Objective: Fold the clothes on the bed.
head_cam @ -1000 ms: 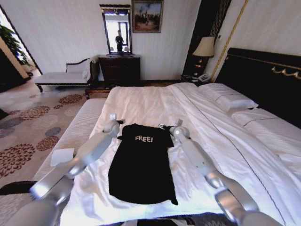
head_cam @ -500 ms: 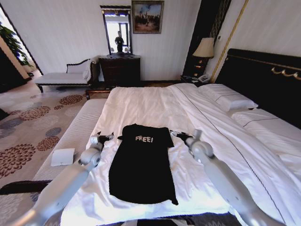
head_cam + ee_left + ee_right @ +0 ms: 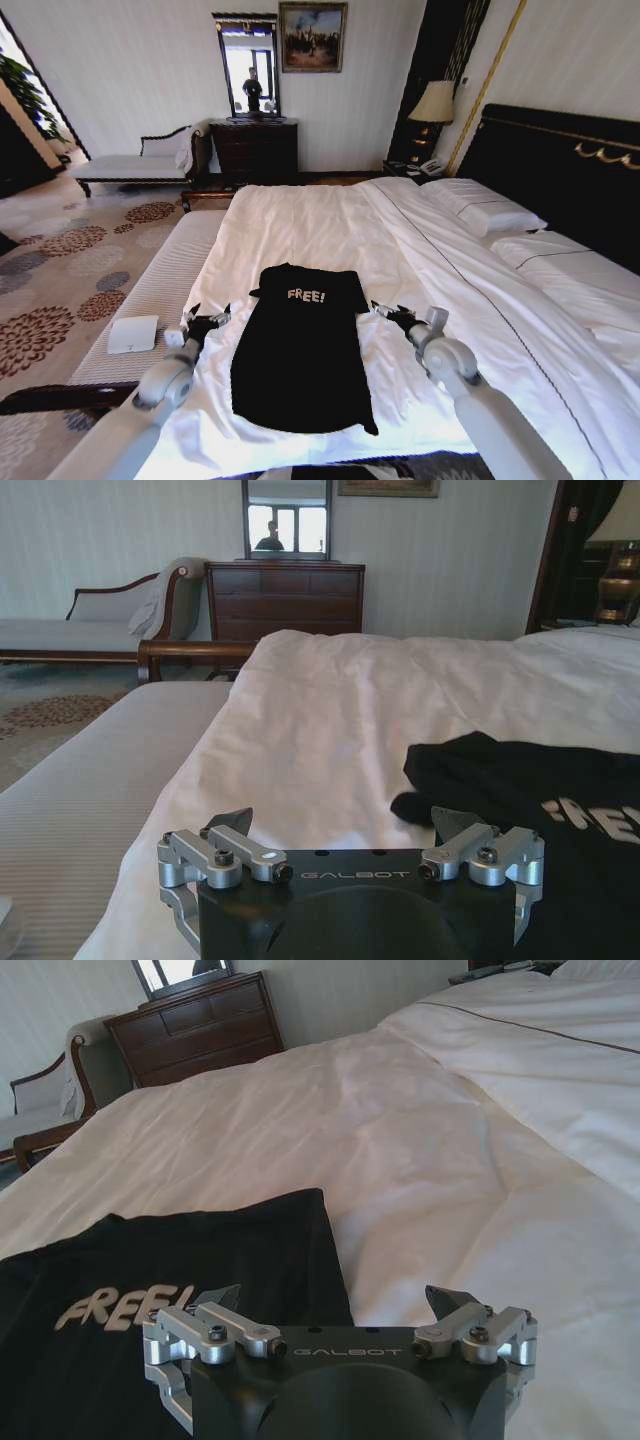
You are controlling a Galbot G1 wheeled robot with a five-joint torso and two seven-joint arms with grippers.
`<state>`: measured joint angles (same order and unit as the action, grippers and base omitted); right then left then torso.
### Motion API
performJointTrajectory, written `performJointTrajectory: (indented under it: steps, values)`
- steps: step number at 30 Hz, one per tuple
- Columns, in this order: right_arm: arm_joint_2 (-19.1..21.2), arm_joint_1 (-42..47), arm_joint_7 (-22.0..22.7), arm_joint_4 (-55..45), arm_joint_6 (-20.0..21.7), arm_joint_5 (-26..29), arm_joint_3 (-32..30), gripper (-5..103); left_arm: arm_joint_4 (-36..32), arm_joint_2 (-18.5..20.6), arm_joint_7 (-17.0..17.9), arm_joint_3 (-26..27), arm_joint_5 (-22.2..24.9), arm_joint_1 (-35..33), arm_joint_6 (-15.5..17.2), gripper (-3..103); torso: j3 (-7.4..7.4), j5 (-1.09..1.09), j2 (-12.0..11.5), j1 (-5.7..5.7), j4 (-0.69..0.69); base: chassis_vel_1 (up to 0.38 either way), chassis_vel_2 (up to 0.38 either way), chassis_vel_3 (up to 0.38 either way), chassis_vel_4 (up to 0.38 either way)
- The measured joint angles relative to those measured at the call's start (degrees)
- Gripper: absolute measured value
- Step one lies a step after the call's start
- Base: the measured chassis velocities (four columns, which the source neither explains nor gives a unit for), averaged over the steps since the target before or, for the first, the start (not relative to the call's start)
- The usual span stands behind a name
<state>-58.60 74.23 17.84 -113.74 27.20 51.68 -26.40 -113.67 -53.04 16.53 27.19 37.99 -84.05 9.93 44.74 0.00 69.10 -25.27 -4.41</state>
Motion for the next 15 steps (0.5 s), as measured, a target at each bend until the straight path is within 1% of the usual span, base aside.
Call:
performJointTrajectory:
  steps: [1, 2, 6, 7, 9, 10, 11, 14, 15]
  values:
    - [-0.18, 1.09, -0.17, -0.70, 0.01, -0.32, -0.29, 100, -0.51, -0.41, -0.76, 0.86, -0.81, -1.44, -0.35, 100, 0.00, -0.01, 0.00, 0.00, -0.01, 0.000, 0.000, 0.000, 0.000]
    - [-0.18, 1.09, -0.17, -0.70, 0.01, -0.32, -0.29, 100, -0.51, -0.41, -0.76, 0.86, -0.81, -1.44, -0.35, 100, 0.00, -0.01, 0.00, 0.00, -0.01, 0.000, 0.000, 0.000, 0.000]
    - [-1.24, 4.34, -0.84, -1.76, 0.01, -2.07, -1.62, 100, -2.06, -1.99, -2.28, 3.53, -1.92, -5.29, -1.29, 100, 0.00, 0.00, 0.00, 0.00, -0.01, 0.000, 0.000, 0.000, 0.000]
    - [-1.24, 4.34, -0.84, -1.76, 0.01, -2.07, -1.62, 100, -2.06, -1.99, -2.28, 3.53, -1.92, -5.29, -1.29, 100, 0.00, 0.00, 0.00, 0.00, -0.01, 0.000, 0.000, 0.000, 0.000]
    - [-1.45, 5.11, -1.12, -1.76, -0.06, -2.46, -1.99, 100, -2.62, -3.10, -2.32, 3.85, -2.01, -6.46, -1.43, 100, 0.01, 0.00, 0.00, 0.00, -0.01, 0.000, 0.000, 0.000, 0.000]
    - [-1.59, 5.47, -1.25, -1.78, -0.15, -2.61, -2.11, 100, -3.01, -4.25, -2.31, 3.88, -2.14, -7.42, -1.46, 100, 0.01, 0.00, -0.01, -0.01, -0.02, 0.000, 0.000, 0.000, 0.000]
    - [-1.59, 5.47, -1.25, -1.78, -0.15, -2.61, -2.11, 100, -3.01, -4.25, -2.31, 3.88, -2.14, -7.42, -1.46, 100, 0.01, 0.00, -0.01, -0.01, -0.02, 0.000, 0.000, 0.000, 0.000]
    - [-2.21, 6.02, -1.33, -2.63, -0.22, -2.70, -2.16, 100, -3.73, -6.06, -2.62, 3.97, -3.11, -9.49, -1.71, 100, 0.01, 0.00, -0.01, -0.01, -0.01, 0.000, 0.000, 0.000, 0.000]
    - [-2.69, 6.49, -1.61, -2.84, -0.87, -4.55, -2.15, 100, -4.10, -6.58, -3.03, 4.07, -3.49, -10.45, -1.89, 100, 0.01, 0.00, -0.01, -0.01, 0.00, 0.000, 0.000, 0.000, 0.000]
